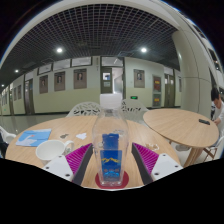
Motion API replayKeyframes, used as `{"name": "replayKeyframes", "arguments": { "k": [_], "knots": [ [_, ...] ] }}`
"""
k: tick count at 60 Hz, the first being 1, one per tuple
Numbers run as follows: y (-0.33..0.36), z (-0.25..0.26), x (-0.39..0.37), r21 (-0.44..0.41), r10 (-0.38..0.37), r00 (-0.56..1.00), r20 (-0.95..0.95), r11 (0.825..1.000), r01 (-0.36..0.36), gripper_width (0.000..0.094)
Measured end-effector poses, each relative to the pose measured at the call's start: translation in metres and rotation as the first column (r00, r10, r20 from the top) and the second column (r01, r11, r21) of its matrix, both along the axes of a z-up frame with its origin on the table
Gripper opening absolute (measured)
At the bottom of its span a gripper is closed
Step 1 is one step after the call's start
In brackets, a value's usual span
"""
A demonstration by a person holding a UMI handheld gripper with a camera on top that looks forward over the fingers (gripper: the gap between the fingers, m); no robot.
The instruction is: Pour water
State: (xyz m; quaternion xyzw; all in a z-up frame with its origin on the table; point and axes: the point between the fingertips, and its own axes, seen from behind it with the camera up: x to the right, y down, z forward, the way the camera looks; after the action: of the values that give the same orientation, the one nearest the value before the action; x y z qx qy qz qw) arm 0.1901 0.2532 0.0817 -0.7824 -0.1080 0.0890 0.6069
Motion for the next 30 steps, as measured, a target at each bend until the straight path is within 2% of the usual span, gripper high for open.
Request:
{"name": "replayKeyframes", "arguments": {
  "k": [7,16,25,30],
  "knots": [
    [-0.029,0.015,0.007,0.002,-0.006,1.0,0.025,1.0,0.006,0.0845],
    [-0.107,0.022,0.003,-0.013,0.024,0.999,0.046,1.0,-0.024,0.0845],
    [-0.191,0.033,-0.02,-0.024,0.094,0.996,0.011,0.995,-0.094,0.0848],
    [-0.234,0.038,-0.04,-0.024,0.163,0.986,-0.028,0.986,-0.164,0.0846]
  ]
}}
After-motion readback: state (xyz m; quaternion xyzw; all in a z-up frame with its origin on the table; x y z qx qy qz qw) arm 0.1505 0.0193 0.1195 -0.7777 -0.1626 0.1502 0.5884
